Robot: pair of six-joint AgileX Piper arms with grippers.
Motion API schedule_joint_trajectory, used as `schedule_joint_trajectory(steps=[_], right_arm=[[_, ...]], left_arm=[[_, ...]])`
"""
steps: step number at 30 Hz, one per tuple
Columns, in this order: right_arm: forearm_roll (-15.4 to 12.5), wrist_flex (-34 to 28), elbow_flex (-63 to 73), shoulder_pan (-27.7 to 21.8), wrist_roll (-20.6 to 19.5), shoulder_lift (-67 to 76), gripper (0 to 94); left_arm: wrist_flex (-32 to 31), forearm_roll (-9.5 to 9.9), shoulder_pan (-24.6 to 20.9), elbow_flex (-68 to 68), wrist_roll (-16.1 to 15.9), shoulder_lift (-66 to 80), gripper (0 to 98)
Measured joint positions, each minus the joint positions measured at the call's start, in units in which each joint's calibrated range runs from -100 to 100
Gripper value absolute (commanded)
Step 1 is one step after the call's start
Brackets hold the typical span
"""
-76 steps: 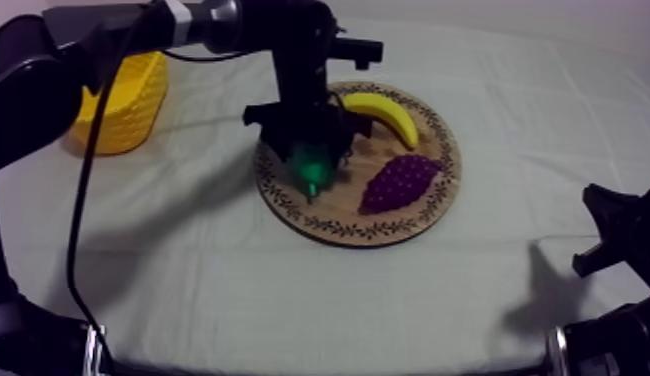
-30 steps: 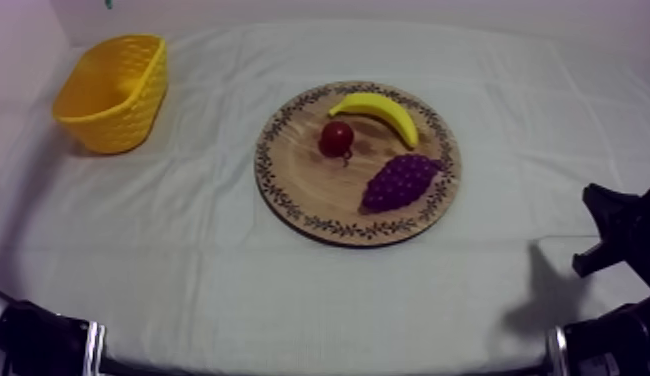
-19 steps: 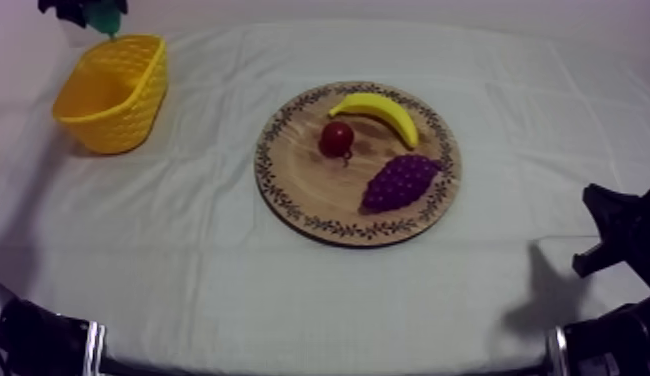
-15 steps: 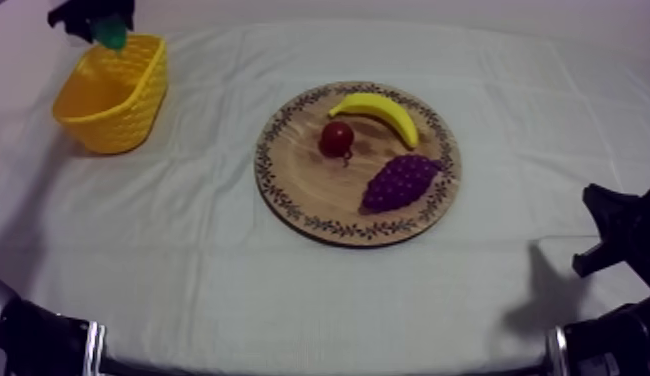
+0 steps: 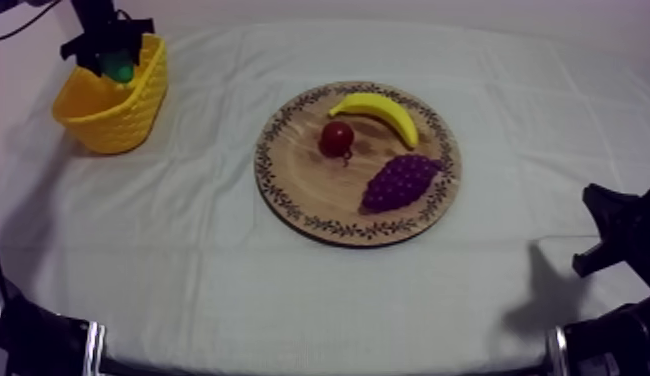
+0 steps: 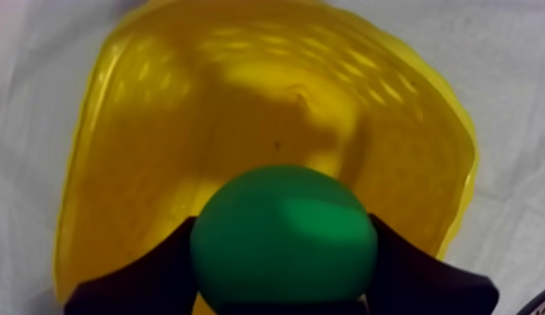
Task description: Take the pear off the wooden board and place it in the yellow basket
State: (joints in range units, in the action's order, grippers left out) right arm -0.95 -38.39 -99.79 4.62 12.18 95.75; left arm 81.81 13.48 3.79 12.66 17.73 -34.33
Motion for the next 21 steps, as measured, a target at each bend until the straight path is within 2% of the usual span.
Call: schedule_joint_trajectory(steps=[4, 8, 12, 17, 21], right_arm=[[0.0, 0.0, 0.0, 0.0, 0.0, 0.0, 0.5], [0.0, 0.0, 0.0, 0.0, 0.0, 0.0, 0.5], [0.0, 0.0, 0.0, 0.0, 0.0, 0.0, 0.5], [0.0, 0.0, 0.0, 0.0, 0.0, 0.0, 0.5], [0.0, 0.0, 0.0, 0.0, 0.0, 0.0, 0.5]], left_arm=[[-0.1, -0.17, -0.4, -1.0, -0.3, 1.1, 79.0], [0.2, -0.17, -0.6, -2.9, -0.3, 3.9, 84.8], [0.3, -0.3, -0.7, -6.1, -0.5, 8.8, 84.9], [0.7, -0.3, -0.7, -10.8, -1.0, 17.0, 80.1], [3.8, -0.11, -0.3, -12.6, -2.3, 25.1, 78.3]])
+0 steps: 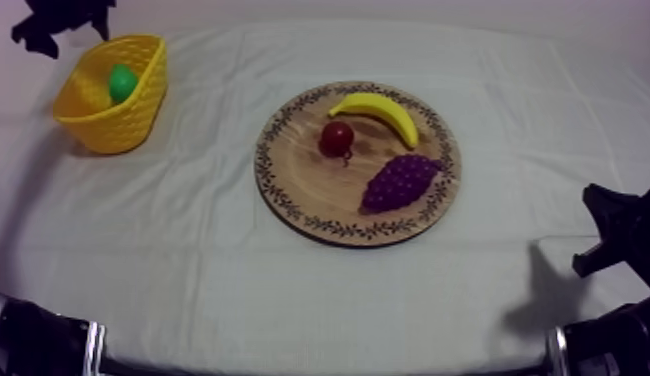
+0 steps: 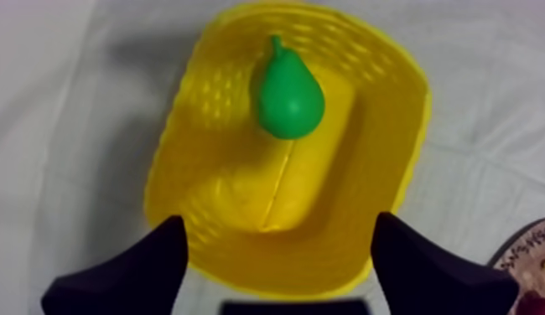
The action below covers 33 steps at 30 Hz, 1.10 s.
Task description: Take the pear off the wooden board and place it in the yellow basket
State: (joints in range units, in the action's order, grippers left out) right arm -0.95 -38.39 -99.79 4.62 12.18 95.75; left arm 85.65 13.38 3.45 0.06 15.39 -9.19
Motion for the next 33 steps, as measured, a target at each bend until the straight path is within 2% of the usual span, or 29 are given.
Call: schedule_joint_trajectory(steps=[5, 12, 21, 29, 33], right_arm=[[0.0, 0.0, 0.0, 0.0, 0.3, 0.0, 0.5], [0.0, 0.0, 0.0, 0.0, -0.1, 0.0, 0.5], [0.0, 0.0, 0.0, 0.0, -0.1, 0.0, 0.5], [0.0, 0.0, 0.0, 0.0, 0.0, 0.0, 0.5], [0.0, 0.0, 0.0, 0.0, 0.0, 0.0, 0.5]], left_arm=[[2.7, 0.0, 0.8, -1.2, -1.6, 10.0, 75.0], [1.3, -0.12, 2.6, -6.3, -2.2, 24.1, 63.0], [-7.5, -0.5, 3.4, -18.1, -2.3, 42.8, 44.4], [-18.2, -2.5, 4.0, -30.2, -3.8, 59.6, 13.3], [-24.5, -2.94, 4.9, -37.0, -4.1, 68.1, 3.7]])
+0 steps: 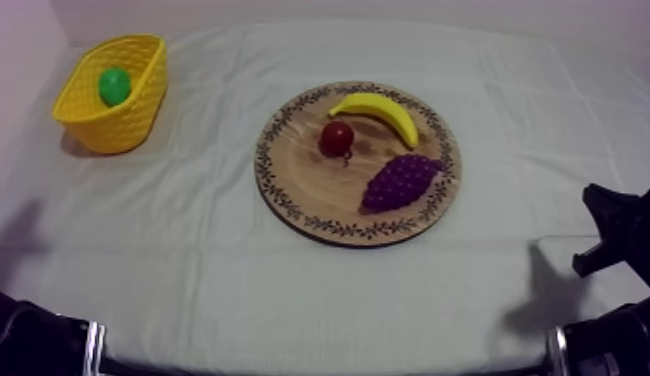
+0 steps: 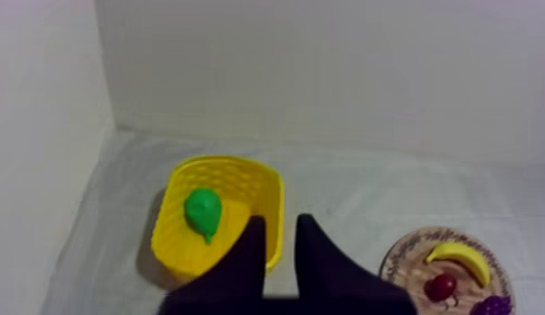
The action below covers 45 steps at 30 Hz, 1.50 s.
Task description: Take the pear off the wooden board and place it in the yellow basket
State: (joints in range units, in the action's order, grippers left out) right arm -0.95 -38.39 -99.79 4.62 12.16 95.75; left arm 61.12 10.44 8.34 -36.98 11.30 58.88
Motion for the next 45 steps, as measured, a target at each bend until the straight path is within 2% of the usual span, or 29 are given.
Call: schedule_joint_trajectory(steps=[6, 15, 23, 33, 40, 45], right_arm=[[0.0, 0.0, 0.0, 0.0, 0.0, 0.0, 0.5], [0.0, 0.0, 0.0, 0.0, 0.0, 0.0, 0.5], [0.0, 0.0, 0.0, 0.0, 0.0, 0.0, 0.5], [0.0, 0.0, 0.0, 0.0, 0.0, 0.0, 0.5], [0.0, 0.0, 0.0, 0.0, 0.0, 0.0, 0.5], [0.0, 0.0, 0.0, 0.0, 0.0, 0.0, 0.5]], left_arm=[[-7.9, -0.06, 0.6, -10.5, -0.3, 12.8, 0.5], [-14.3, 0.19, 0.4, -23.7, -1.8, 27.8, 0.0], [-17.4, 0.02, 0.9, -34.2, -2.3, 39.5, 0.0], [-20.3, -0.16, 1.3, -44.4, -1.8, 41.1, 0.0], [-25.4, -0.08, 1.3, -54.9, -0.4, 41.1, 0.0], [-27.5, -2.27, 1.2, -60.5, -2.0, 41.1, 0.5]])
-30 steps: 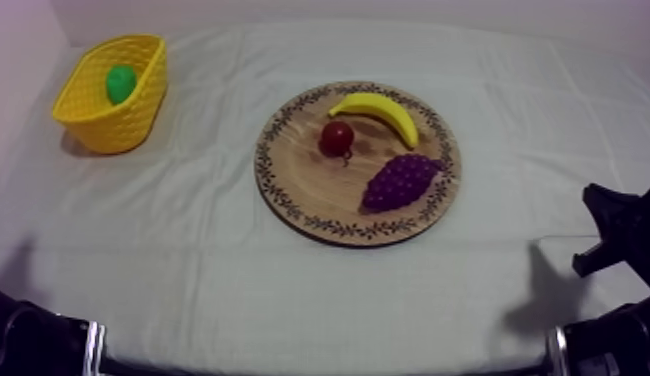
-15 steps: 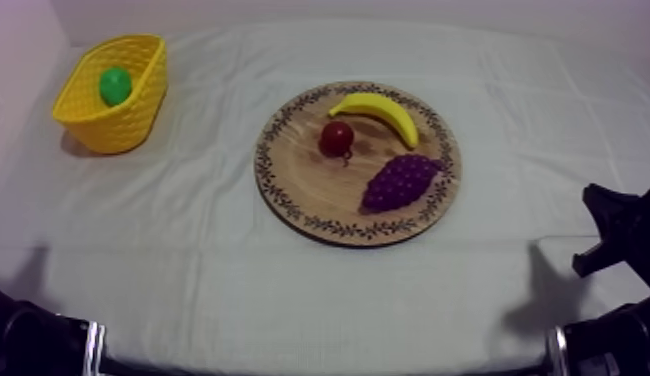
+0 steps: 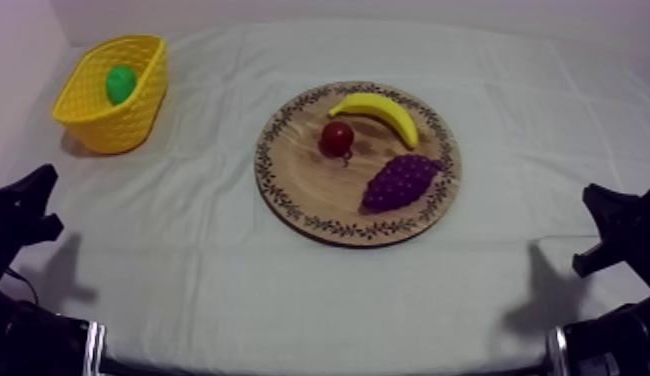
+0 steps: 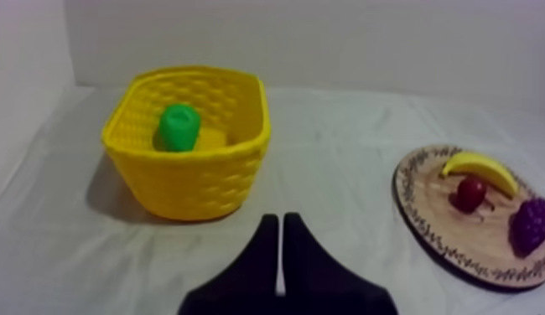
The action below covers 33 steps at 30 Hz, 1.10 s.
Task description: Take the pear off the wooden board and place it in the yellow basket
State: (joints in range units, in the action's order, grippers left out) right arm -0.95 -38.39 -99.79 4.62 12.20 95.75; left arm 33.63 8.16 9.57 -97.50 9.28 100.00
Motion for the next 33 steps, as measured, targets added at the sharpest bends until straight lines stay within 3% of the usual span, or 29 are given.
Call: schedule_joint_trajectory(steps=[4, 8, 13, 21, 33], right_arm=[[0.0, 0.0, 0.0, 0.0, 0.0, 0.0, 0.5], [0.0, 0.0, 0.0, 0.0, 0.0, 0.0, 0.5], [0.0, 0.0, 0.0, 0.0, 0.0, 0.0, 0.5], [0.0, 0.0, 0.0, 0.0, 0.0, 0.0, 0.5], [0.0, 0.0, 0.0, 0.0, 0.0, 0.0, 0.5]], left_arm=[[-0.1, -3.56, -1.4, -1.6, -3.4, 0.0, 0.4], [0.2, -5.5, -2.0, -1.9, -5.5, 0.0, 0.2], [0.2, -5.78, -2.1, -1.9, -4.2, 0.0, 0.1], [0.2, -5.82, -2.1, -1.9, 3.0, 0.0, 0.1], [0.2, -5.9, -2.1, -1.9, 3.5, 0.0, 0.1]])
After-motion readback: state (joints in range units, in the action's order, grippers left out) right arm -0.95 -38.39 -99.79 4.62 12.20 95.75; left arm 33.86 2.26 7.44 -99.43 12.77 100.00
